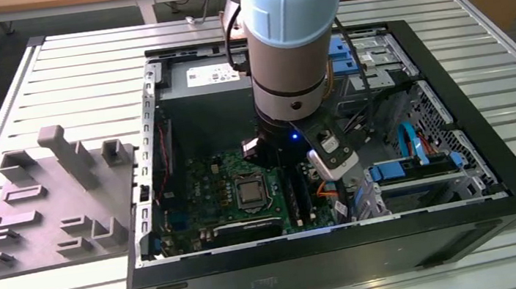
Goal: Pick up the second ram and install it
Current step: 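Insert the second ram into the second slot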
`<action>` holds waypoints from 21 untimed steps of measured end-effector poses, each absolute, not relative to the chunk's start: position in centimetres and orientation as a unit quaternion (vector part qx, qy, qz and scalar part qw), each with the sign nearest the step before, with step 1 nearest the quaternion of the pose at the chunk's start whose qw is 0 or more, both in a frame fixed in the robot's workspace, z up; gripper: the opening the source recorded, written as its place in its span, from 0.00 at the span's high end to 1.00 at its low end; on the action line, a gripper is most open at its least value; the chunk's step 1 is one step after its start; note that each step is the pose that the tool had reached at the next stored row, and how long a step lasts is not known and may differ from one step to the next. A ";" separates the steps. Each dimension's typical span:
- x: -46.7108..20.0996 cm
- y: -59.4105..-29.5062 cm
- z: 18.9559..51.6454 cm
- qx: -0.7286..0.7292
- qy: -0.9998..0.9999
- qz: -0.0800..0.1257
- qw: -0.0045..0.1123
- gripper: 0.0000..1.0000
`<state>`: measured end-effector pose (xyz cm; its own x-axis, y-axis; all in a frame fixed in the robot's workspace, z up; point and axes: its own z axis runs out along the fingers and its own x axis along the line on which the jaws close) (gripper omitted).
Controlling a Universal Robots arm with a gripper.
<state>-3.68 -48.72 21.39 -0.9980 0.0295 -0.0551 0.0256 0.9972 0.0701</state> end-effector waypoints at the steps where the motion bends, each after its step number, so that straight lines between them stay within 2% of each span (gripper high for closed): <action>1: -3.7 -48.7 21.4 0.014 0.999 0.035 0.028 0.87; 13: -3.7 -48.7 21.3 0.014 0.999 0.035 0.028 0.87; 15: -3.7 -48.7 21.2 0.014 0.999 0.035 0.028 0.86; 16: -3.7 -48.7 21.2 0.014 0.999 0.035 0.028 0.80; 21: -3.7 -48.7 21.5 0.014 0.999 0.035 0.028 0.80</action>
